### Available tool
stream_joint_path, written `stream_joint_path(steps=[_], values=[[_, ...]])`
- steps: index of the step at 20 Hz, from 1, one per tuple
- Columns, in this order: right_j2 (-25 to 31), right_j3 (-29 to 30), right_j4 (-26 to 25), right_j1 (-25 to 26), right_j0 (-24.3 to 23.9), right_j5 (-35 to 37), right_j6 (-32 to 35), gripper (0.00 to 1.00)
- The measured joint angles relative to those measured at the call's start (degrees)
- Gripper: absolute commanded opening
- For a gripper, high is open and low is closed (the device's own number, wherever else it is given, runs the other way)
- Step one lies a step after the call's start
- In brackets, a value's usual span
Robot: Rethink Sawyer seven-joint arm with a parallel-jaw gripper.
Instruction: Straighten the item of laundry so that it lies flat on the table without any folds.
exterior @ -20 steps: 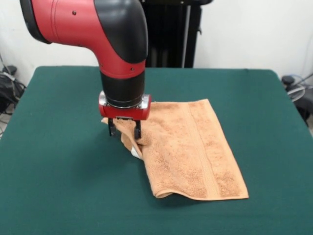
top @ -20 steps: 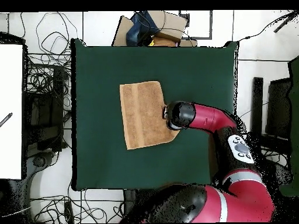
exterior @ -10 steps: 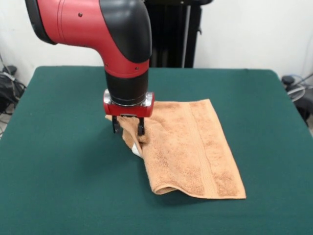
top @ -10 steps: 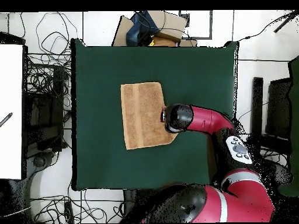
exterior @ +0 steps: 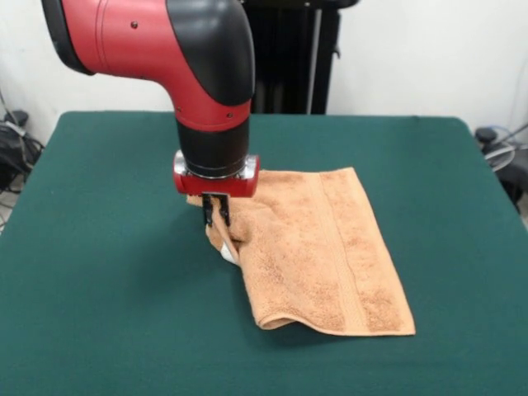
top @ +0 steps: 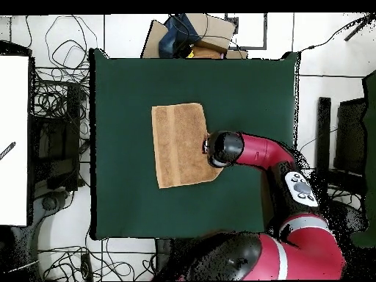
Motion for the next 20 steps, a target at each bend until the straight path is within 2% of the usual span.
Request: stream_joint_path(steps=[20], values=[[0.33, 0.08, -0.02, -0.1, 0.28, -0.3, 0.0, 0.0]])
